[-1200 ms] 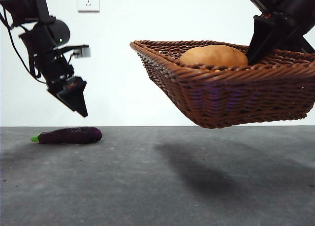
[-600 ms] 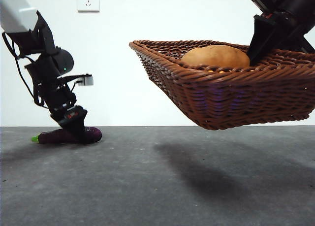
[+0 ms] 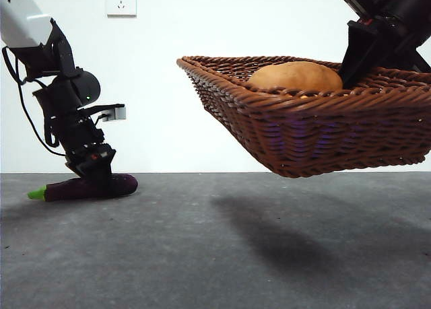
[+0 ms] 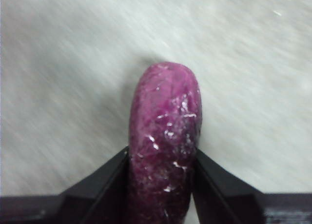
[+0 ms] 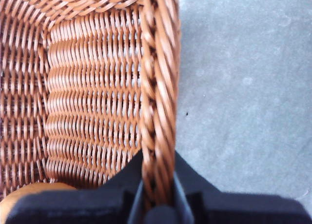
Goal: Help me put the vegetables on the table into the basket
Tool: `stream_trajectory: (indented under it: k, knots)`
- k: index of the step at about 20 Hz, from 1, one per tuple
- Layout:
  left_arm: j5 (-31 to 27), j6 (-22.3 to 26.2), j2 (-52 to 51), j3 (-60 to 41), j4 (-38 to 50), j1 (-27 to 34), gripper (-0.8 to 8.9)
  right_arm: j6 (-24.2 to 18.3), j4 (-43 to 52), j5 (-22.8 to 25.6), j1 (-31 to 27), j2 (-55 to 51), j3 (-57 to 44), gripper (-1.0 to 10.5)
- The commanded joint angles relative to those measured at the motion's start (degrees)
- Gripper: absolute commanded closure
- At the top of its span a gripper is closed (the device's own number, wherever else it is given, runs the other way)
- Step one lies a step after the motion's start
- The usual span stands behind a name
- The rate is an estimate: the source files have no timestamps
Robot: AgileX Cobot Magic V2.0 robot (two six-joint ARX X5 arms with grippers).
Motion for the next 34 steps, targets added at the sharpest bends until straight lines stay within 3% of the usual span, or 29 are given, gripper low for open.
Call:
stream_trajectory:
  k: [1,4,8,10,12,14,17,23,29,30,32,34]
  knots:
    - [1.38,-1.14,-5.57,0.09,-3.96,0.09,8.19,0.46,0.52,-0.55,0.00,-0.39,0.28,9.6]
    - [11.02,-1.64,-15.15,0.09,-8.61,-0.87,8.19,1.29,-0.24,0.94,0.00,-0.07,0.28,9.6]
    - [10.88,0.70,-30.12,0.09,-17.40,-8.63,8.19,1.44,-1.77,0.83,0.07,2.51,0.26,9.6]
    - [9.62,1.92,-36.06,0.09,-20.15,-15.54,8.19,1.75,-1.84,-0.76,0.22,4.59,0.26,9.6]
    - [4.22,2.62,-38.51,0.09,-20.70,-24.65,8.19,1.70,-2.34,-2.08,1.46,6.08,0.28,9.6]
    - [-0.39,3.85,-37.44,0.07,-22.27,-33.09,8.19,1.64,-2.89,-1.99,3.43,6.29,0.28,9.6]
    - [-4.55,5.57,-32.30,0.07,-23.28,-40.81,8.19,1.53,-2.86,-2.43,4.66,6.29,0.26,9.6]
    - [-8.07,6.84,-21.31,0.07,-22.08,-43.43,8.19,0.20,-2.97,-4.26,4.59,6.29,0.26,9.6]
    - [-8.98,8.09,-19.02,0.07,-17.81,-42.40,8.10,0.17,-1.42,-4.59,4.61,6.29,0.26,9.6]
    - [-8.90,7.87,-19.02,0.07,-17.44,-42.38,7.22,0.20,-1.25,-4.66,4.61,6.29,0.28,9.6]
    - [-8.63,6.14,-19.02,0.07,-17.40,-41.92,4.27,0.24,-0.52,-4.63,4.59,6.29,0.26,9.6]
    - [-8.68,3.04,-19.04,0.07,-18.03,-41.72,4.05,0.39,0.24,-4.61,4.55,6.29,0.28,9.6]
